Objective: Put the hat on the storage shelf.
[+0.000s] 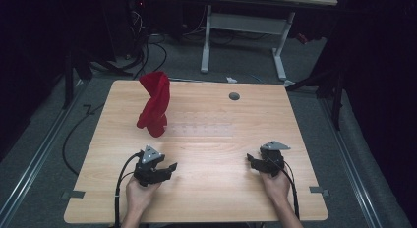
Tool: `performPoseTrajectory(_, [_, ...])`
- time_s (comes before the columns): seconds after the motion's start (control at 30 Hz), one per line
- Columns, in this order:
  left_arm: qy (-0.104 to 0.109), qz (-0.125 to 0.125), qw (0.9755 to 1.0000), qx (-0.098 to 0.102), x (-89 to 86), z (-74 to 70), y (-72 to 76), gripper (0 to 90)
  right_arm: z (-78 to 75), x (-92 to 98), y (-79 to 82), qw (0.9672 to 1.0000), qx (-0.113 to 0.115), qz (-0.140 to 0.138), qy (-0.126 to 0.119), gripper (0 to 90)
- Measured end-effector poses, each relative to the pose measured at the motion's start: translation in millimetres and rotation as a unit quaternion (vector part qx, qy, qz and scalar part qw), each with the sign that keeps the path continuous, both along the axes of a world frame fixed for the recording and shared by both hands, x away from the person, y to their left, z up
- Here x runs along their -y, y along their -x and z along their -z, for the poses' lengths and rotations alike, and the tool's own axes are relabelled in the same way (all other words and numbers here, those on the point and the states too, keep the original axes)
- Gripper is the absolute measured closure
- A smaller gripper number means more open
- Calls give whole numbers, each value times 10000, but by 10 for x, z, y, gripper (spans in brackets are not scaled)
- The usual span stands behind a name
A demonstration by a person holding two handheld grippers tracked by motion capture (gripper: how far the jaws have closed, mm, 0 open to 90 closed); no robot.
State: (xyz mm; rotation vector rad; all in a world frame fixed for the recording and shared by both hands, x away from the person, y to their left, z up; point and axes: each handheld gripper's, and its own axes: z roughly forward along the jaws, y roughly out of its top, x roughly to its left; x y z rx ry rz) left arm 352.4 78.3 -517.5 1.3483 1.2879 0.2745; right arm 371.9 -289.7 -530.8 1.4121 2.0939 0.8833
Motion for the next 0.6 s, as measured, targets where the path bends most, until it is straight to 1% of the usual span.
performPoseTrajectory(0.07, [-64,16,10000,-14,21,32,-6,405,0,0,0,10000,0,-1,1,379])
performPoseTrajectory(0.17, [-119,-38,9999,30,56,77,-20,405,0,0,0,10000,2,2,-1,379])
performPoseTrajectory(0.23, [-210,-76,9997,59,74,112,-31,405,0,-1,0,10000,1,4,-1,378])
performPoseTrajectory(0.3, [-257,-123,9996,66,93,144,-45,405,0,0,0,10000,-1,0,2,378])
performPoseTrajectory(0.43, [-422,-225,9988,101,117,200,-76,405,0,0,0,10000,0,0,2,378])
performPoseTrajectory(0.6, [-578,-315,9977,147,137,263,-107,396,0,-1,1,10000,0,0,1,378])
